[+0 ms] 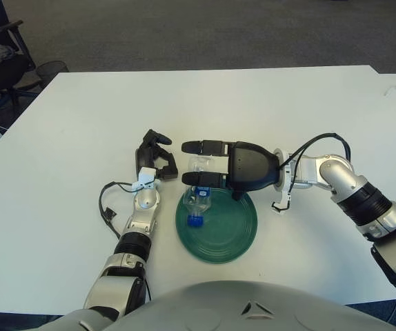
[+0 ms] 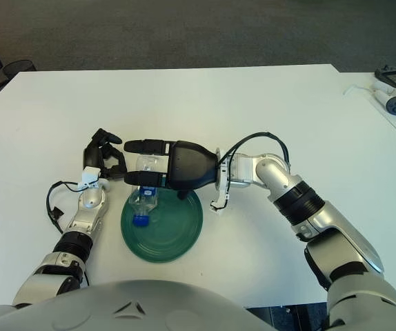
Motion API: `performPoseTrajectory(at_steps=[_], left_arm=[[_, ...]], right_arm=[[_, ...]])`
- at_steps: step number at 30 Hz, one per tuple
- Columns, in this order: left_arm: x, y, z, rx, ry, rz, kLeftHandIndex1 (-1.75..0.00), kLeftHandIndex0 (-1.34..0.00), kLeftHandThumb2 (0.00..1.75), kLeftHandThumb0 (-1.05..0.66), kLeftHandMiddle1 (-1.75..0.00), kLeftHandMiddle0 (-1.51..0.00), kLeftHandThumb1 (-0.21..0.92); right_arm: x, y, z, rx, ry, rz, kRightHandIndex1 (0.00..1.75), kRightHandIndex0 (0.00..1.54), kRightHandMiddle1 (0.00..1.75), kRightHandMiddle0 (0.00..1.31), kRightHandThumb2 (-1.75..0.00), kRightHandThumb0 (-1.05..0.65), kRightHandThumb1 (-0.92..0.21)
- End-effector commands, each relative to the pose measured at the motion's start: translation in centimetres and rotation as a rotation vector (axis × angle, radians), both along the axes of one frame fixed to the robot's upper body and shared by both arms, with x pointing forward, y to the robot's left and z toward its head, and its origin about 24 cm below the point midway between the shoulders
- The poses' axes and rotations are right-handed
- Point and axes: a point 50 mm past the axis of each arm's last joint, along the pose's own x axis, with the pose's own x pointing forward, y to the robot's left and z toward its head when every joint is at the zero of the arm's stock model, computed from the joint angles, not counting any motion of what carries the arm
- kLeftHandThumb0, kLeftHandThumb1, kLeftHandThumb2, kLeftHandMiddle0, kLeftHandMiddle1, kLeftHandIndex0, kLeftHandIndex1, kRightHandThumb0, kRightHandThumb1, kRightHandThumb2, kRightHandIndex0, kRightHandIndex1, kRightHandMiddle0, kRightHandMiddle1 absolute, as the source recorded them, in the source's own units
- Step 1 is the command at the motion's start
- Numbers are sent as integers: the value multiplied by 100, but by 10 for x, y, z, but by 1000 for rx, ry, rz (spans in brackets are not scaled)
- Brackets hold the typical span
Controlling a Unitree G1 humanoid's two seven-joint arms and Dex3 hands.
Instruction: Put the bottle into the plate.
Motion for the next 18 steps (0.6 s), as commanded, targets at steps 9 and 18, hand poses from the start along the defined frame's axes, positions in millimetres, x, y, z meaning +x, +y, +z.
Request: performPoseTrajectory(at_steps=[9,18], left_arm=[[-13,5,-19,7,78,-1,-175,-57,159,0,-171,-80,7],[-13,6,-18,-2,74,-3,-175,-57,160,0,-174,-79,8]], right_arm=[[3,-2,6,-15,-3,-10,0,0,43,0,-98,-42,-46],[15,-3,12,14,-15,-36,0,0,36,0,-103,-39,-43]])
